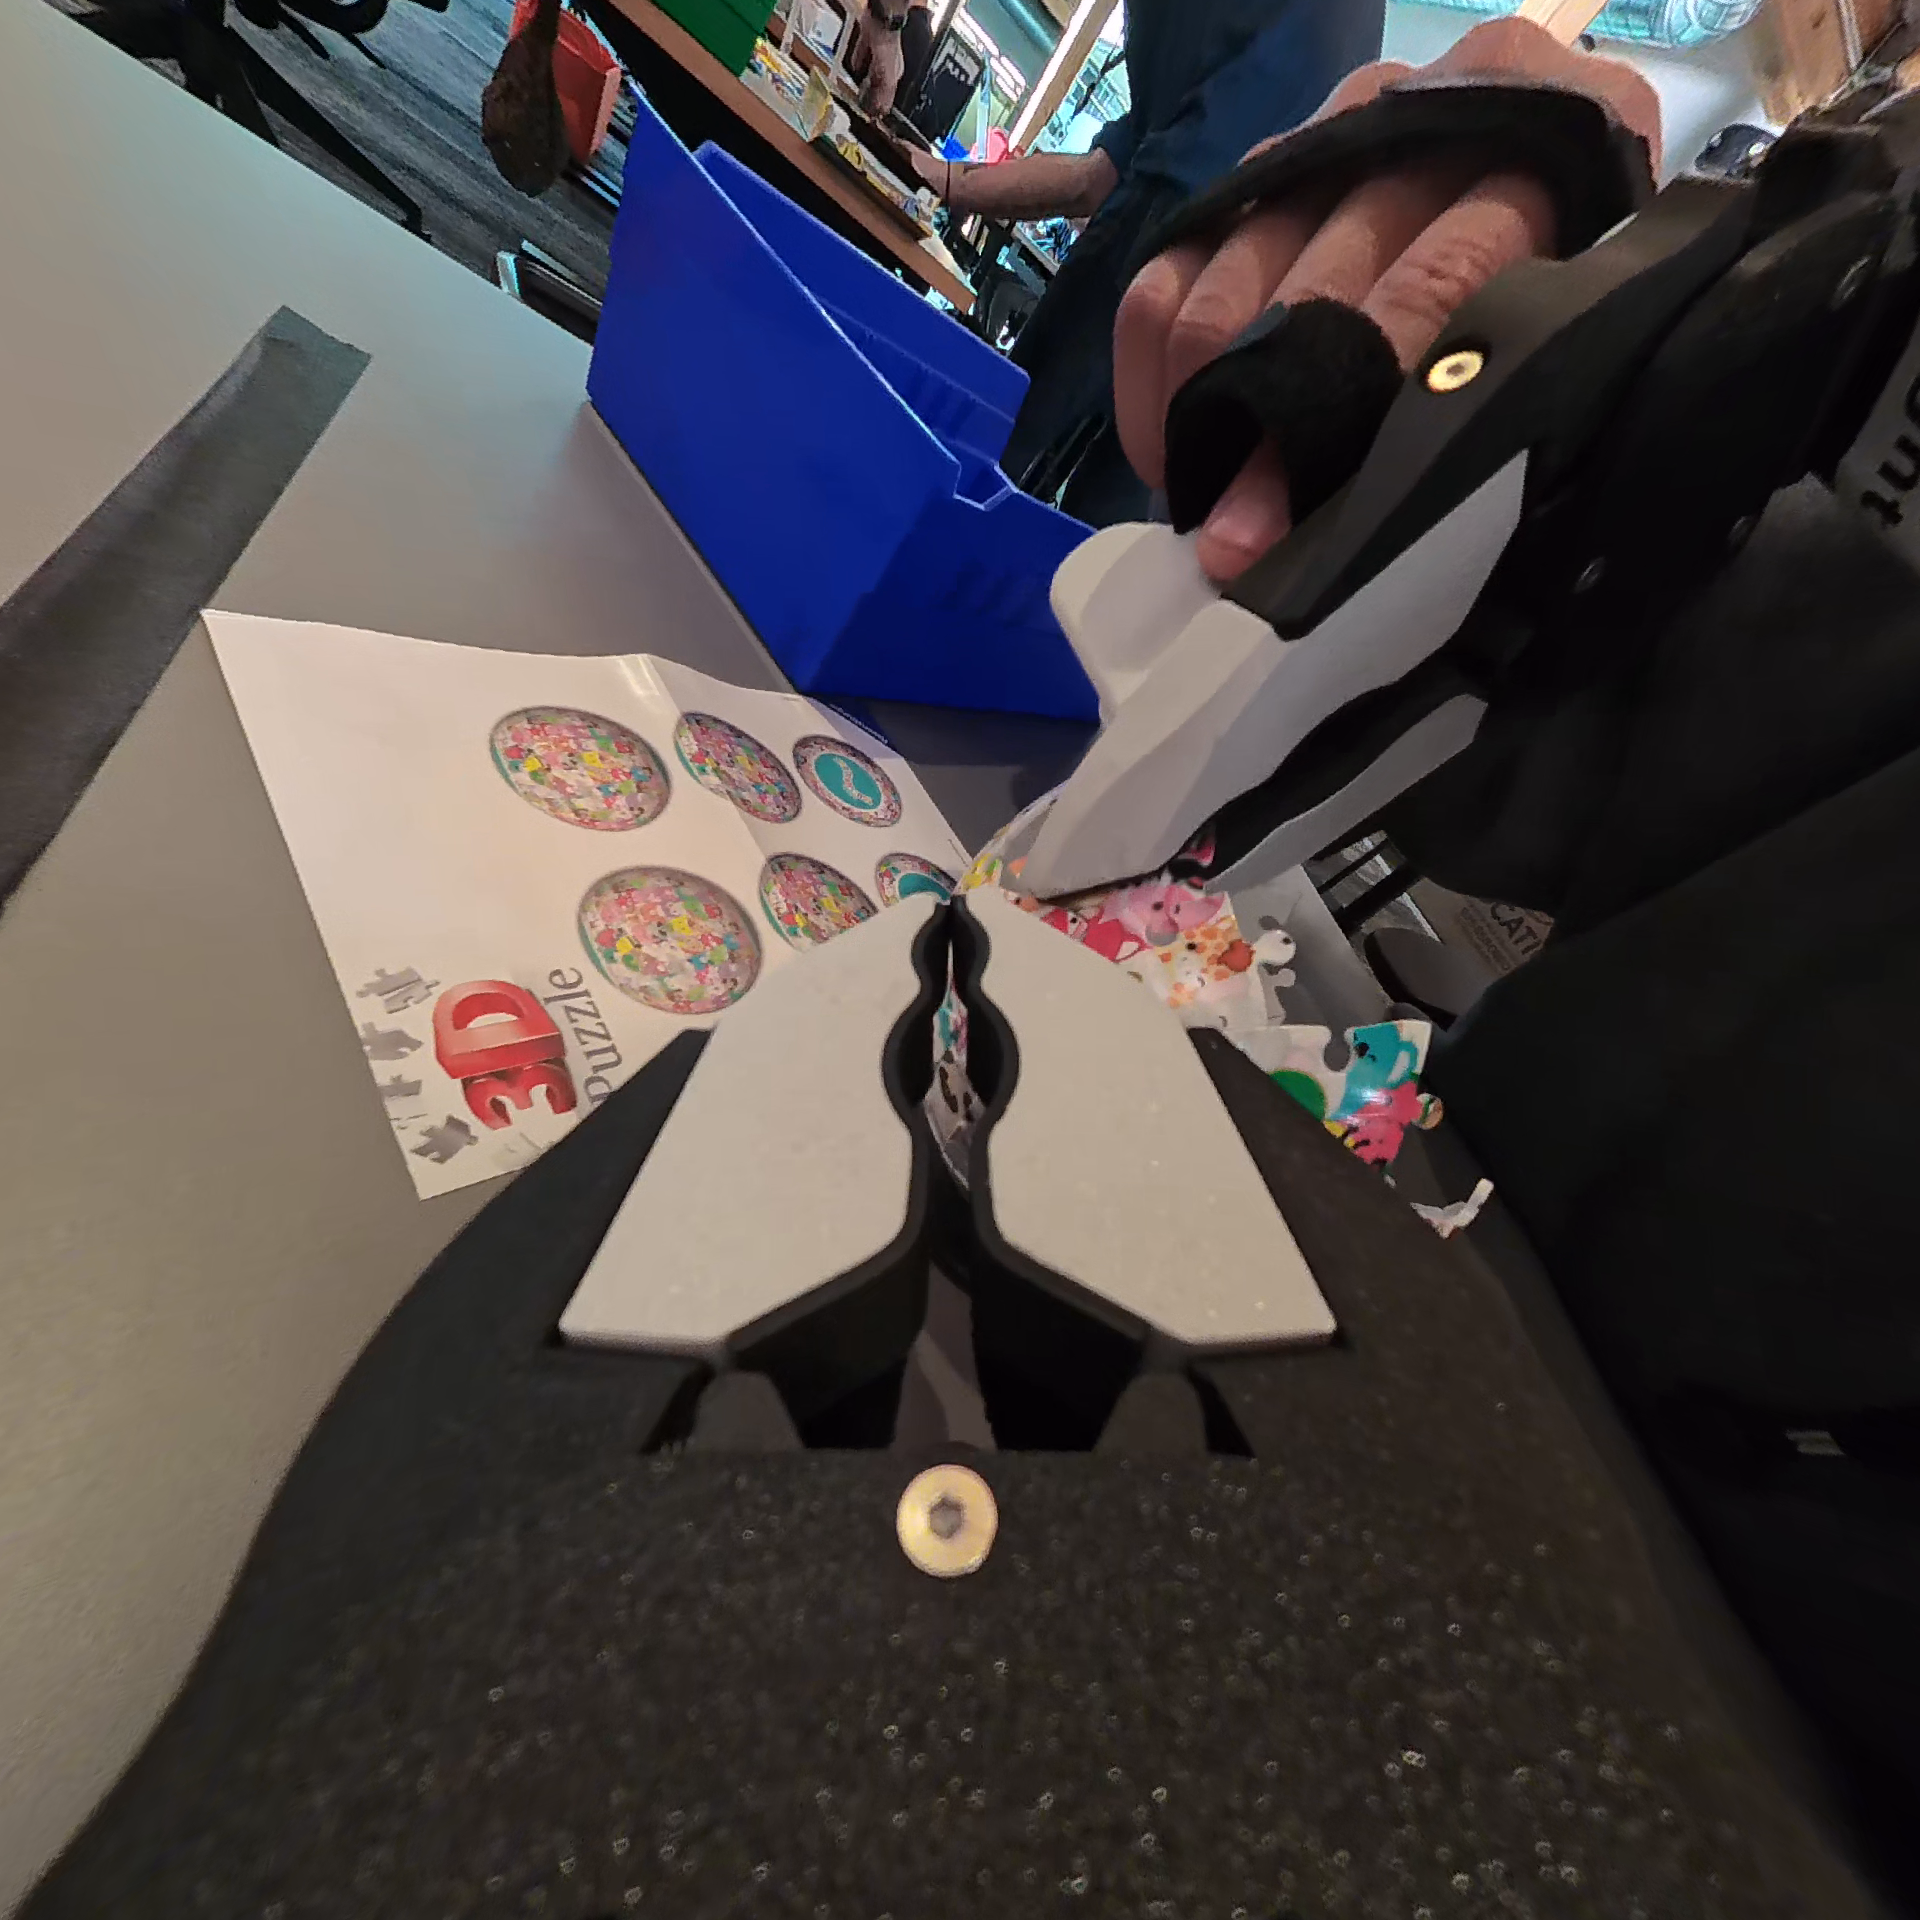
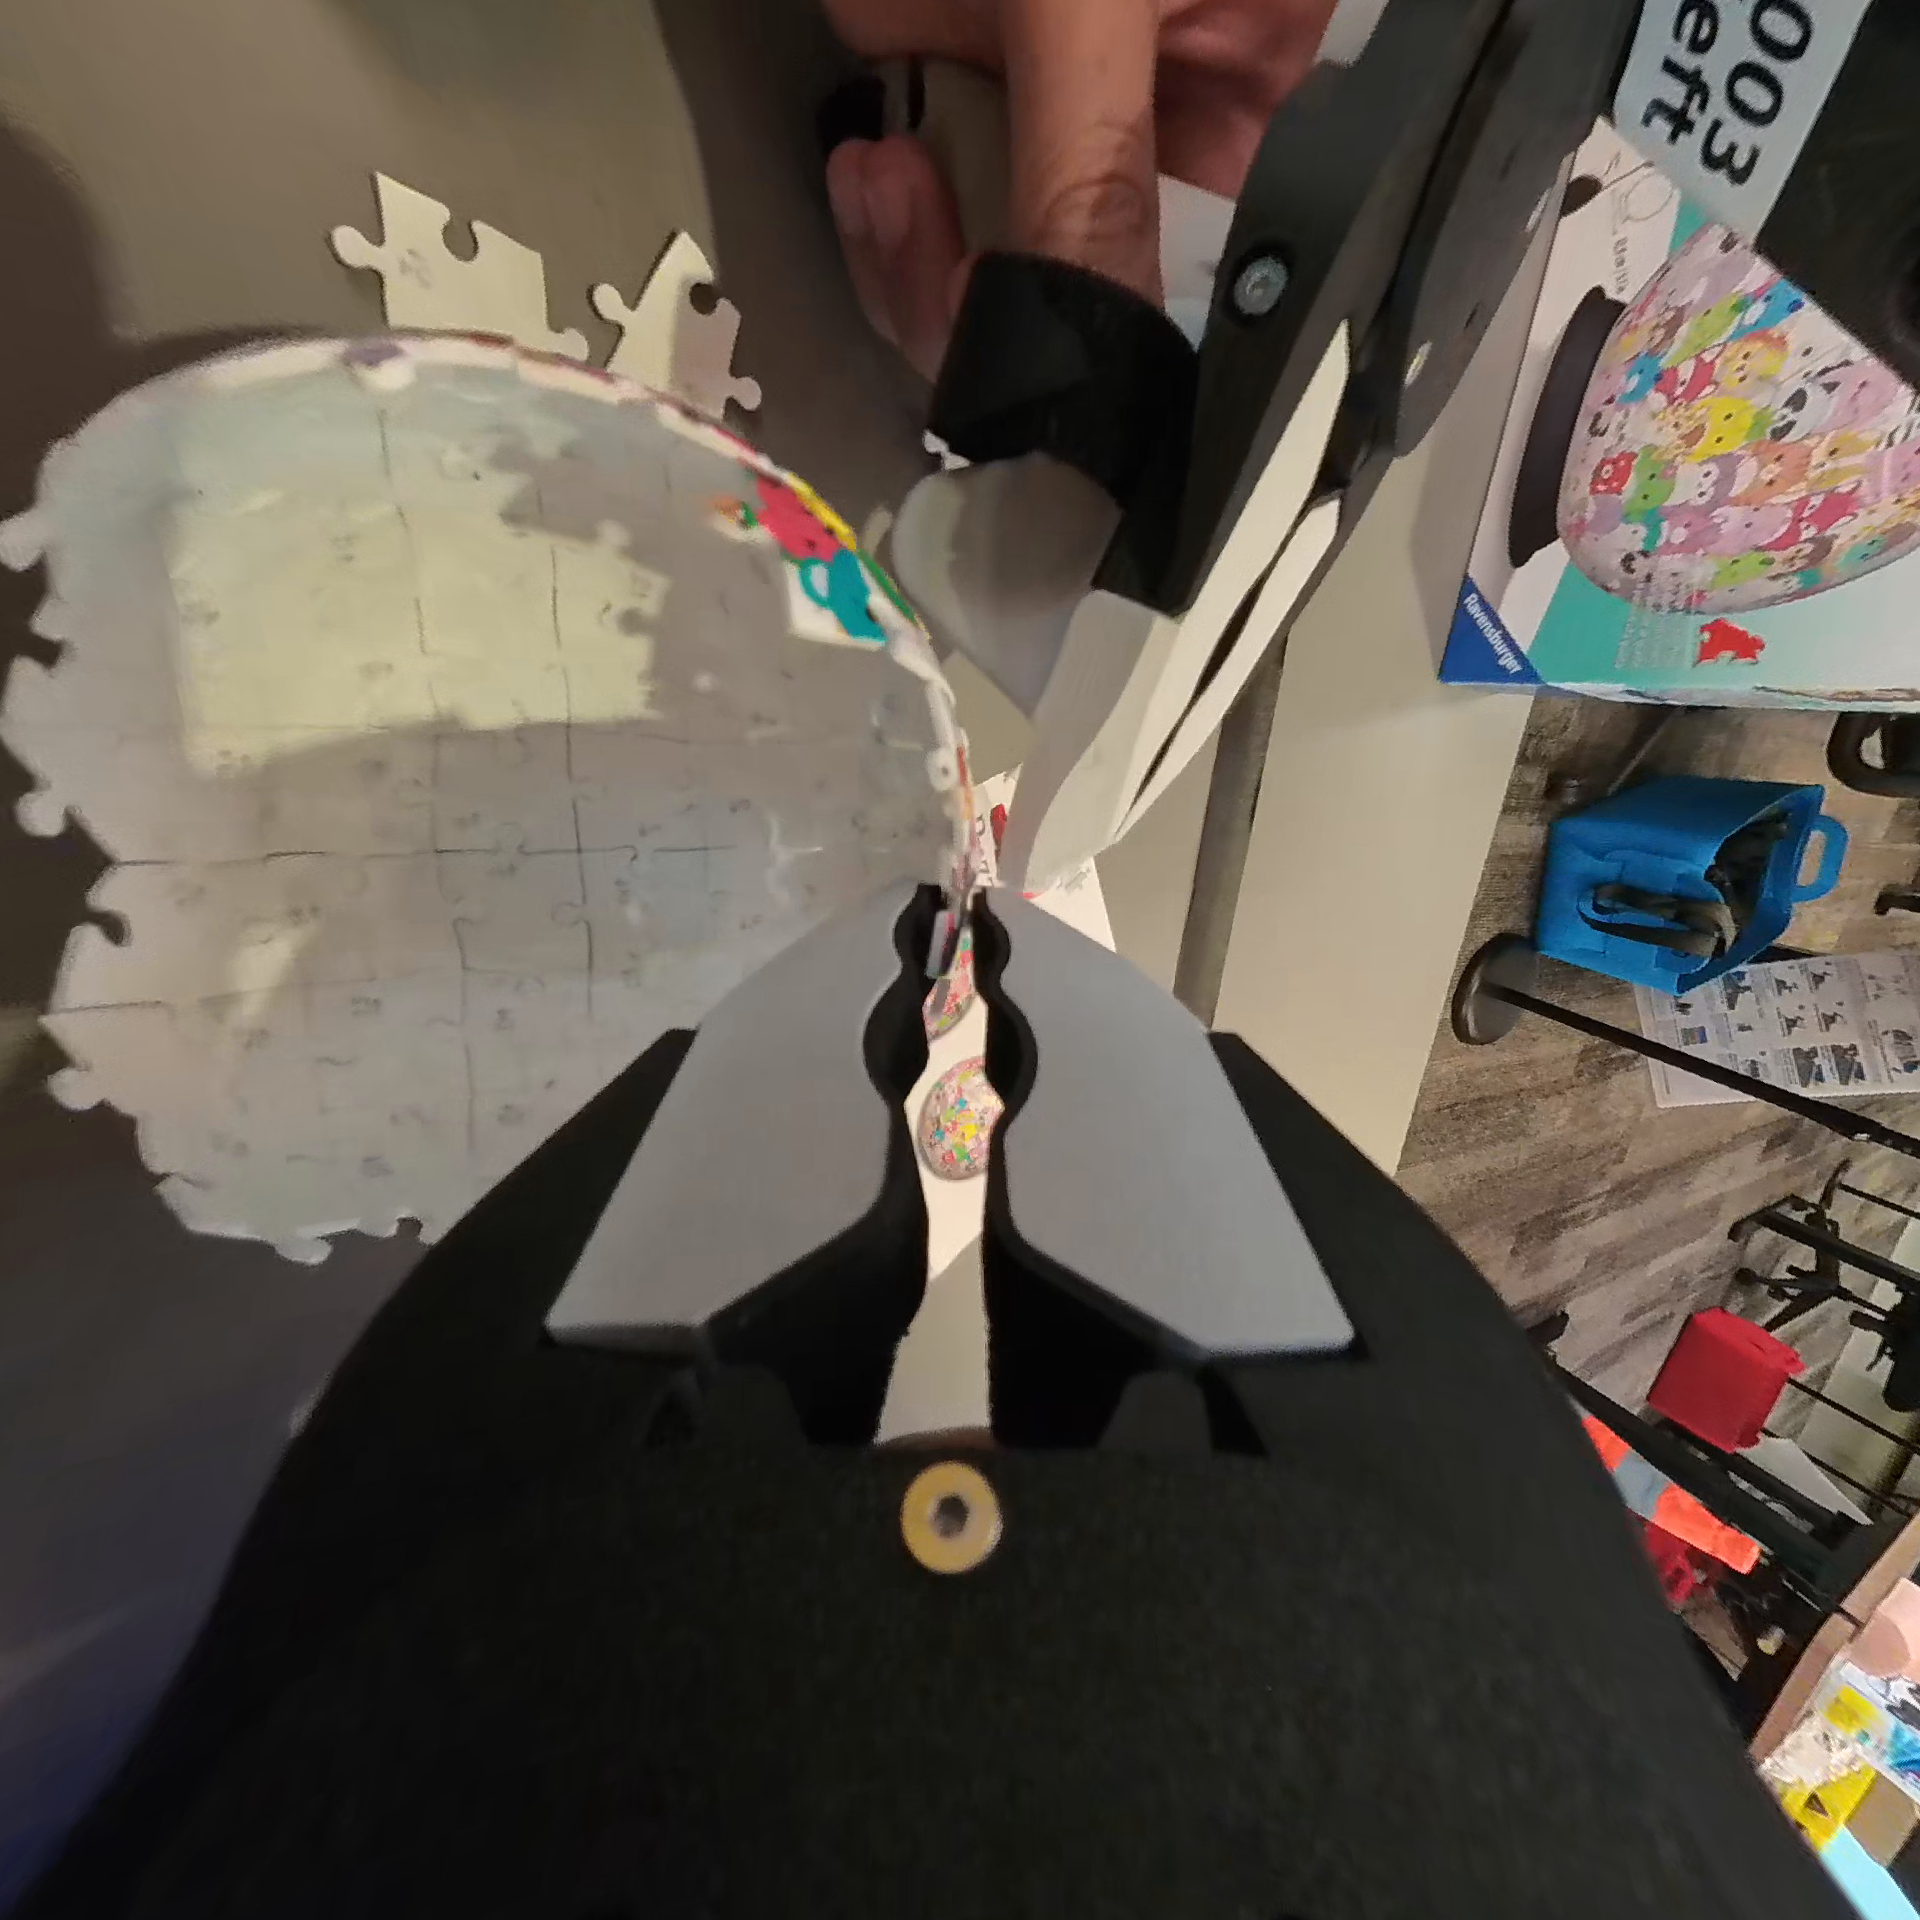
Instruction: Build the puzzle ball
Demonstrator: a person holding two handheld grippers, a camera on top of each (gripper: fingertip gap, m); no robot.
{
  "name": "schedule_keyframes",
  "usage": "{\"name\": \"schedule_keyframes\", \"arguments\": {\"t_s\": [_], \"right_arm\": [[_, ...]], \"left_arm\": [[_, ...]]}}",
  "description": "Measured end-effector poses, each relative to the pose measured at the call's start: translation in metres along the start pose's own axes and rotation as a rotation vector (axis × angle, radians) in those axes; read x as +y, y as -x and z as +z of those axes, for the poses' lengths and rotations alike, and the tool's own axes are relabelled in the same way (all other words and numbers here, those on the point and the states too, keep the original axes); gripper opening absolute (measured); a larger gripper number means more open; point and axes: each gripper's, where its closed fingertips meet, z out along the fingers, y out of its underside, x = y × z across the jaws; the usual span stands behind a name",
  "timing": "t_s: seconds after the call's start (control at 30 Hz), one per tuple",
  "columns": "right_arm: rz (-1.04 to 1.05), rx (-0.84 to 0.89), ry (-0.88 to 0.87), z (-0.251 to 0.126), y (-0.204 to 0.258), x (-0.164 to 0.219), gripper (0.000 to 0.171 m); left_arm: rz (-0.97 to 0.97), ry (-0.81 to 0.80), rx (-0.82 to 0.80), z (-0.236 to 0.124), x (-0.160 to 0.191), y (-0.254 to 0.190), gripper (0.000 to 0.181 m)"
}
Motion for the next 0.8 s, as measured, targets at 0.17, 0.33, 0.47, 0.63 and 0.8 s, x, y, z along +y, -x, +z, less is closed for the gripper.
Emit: {"name": "schedule_keyframes", "arguments": {"t_s": [0.17,0.33,0.47,0.63,0.8], "right_arm": [[-0.021,0.021,-0.036,-0.005,0.001,0.001,0.005],[0.018,0.000,-0.125,-0.008,0.001,0.000,0.005],[0.028,0.006,-0.165,-0.009,0.000,0.000,0.004],[0.026,0.031,-0.188,-0.011,-0.002,-0.002,0.003],[0.023,0.042,-0.191,-0.013,-0.001,-0.003,0.003]], "left_arm": [[-0.002,0.001,0.003,0.000,0.000,0.000,0.000],[0.001,0.009,0.013,0.001,0.002,-0.002,0.000],[0.004,0.013,0.017,0.002,0.002,-0.003,0.000],[0.006,0.021,0.026,0.003,0.003,-0.004,0.000],[0.007,0.026,0.025,0.004,0.004,-0.004,0.000]]}}
